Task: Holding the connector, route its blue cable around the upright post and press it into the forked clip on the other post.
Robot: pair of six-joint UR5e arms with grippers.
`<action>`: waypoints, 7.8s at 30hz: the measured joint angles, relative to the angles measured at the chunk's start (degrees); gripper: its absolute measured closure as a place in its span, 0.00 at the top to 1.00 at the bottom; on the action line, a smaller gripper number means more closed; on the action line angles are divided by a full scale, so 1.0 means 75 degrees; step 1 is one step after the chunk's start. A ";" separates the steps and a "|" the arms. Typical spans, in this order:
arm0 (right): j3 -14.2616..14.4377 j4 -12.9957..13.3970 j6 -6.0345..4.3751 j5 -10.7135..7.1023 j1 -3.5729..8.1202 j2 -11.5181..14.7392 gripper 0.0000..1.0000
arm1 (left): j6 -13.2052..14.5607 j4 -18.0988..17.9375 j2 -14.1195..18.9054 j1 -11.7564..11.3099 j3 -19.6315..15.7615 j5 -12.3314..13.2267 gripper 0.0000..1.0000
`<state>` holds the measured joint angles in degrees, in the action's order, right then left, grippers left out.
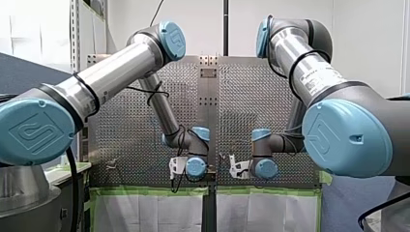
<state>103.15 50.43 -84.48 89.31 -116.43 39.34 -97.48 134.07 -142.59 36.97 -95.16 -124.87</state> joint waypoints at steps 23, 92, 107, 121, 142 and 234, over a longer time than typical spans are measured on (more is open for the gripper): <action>-0.0001 -0.0082 0.0300 0.0090 0.0153 0.0085 0.00 | 0.0004 0.0133 0.0165 0.0603 0.0000 -0.0853 0.04; 0.0006 0.0768 0.0046 -0.0492 0.1206 0.0026 0.00 | -0.0456 0.0237 -0.0223 0.0209 0.0644 -0.0256 0.06; 0.0007 0.0406 0.0062 -0.0492 0.1232 0.0013 0.00 | -0.0337 0.0210 -0.0223 0.0229 0.0418 -0.0549 0.06; 0.0010 0.0265 0.0105 -0.0385 0.1306 -0.0039 0.00 | -0.0226 0.0307 -0.0229 0.0191 0.0410 -0.0301 0.06; -0.0120 0.0238 0.0098 -0.0256 0.1533 -0.0355 0.00 | -0.0141 0.0468 -0.0232 -0.0186 0.0665 0.0493 0.06; -0.0856 -0.0022 -0.0196 -0.0046 0.1988 -0.0459 0.00 | -0.0690 0.1647 -0.0646 -0.0822 0.2135 0.1200 0.06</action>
<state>96.74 50.27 -85.95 88.96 -101.52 35.90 -102.66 146.42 -147.43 30.81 -79.15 -115.87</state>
